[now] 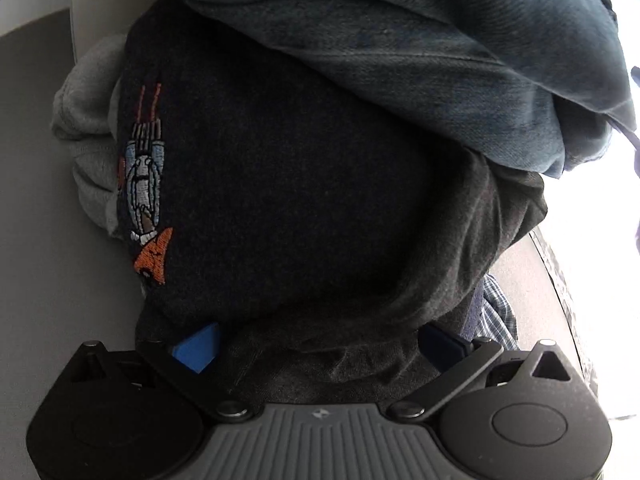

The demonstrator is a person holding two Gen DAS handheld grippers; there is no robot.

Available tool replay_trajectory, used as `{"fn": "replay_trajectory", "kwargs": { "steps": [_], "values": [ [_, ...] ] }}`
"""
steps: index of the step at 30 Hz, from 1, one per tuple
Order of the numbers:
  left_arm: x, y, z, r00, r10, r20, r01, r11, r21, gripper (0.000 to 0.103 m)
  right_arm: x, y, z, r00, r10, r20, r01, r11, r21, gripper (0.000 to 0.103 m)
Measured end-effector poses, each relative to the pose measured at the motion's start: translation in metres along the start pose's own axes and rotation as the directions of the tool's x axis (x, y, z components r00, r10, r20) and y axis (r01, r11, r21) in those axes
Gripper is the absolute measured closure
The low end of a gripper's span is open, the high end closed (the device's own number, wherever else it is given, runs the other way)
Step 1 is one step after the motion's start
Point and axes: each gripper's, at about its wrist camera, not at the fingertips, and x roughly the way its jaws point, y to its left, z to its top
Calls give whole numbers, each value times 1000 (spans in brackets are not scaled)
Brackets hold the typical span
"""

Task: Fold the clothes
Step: 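Grasp the denim jacket with the left tool while the right tool grasps the blue jeans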

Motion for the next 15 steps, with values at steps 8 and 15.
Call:
{"fn": "replay_trajectory", "kwargs": {
  "steps": [8, 15],
  "values": [
    [15, -1, 6, 1000, 4, -8, -4, 1000, 1, 0, 20, -11, 10, 1000, 11, 8, -13, 983, 183, 55],
    [11, -2, 13, 999, -6, -45, 3, 998, -63, 0, 23, 21, 9, 984, -178, -11, 178, 983, 53, 38]
  ]
}}
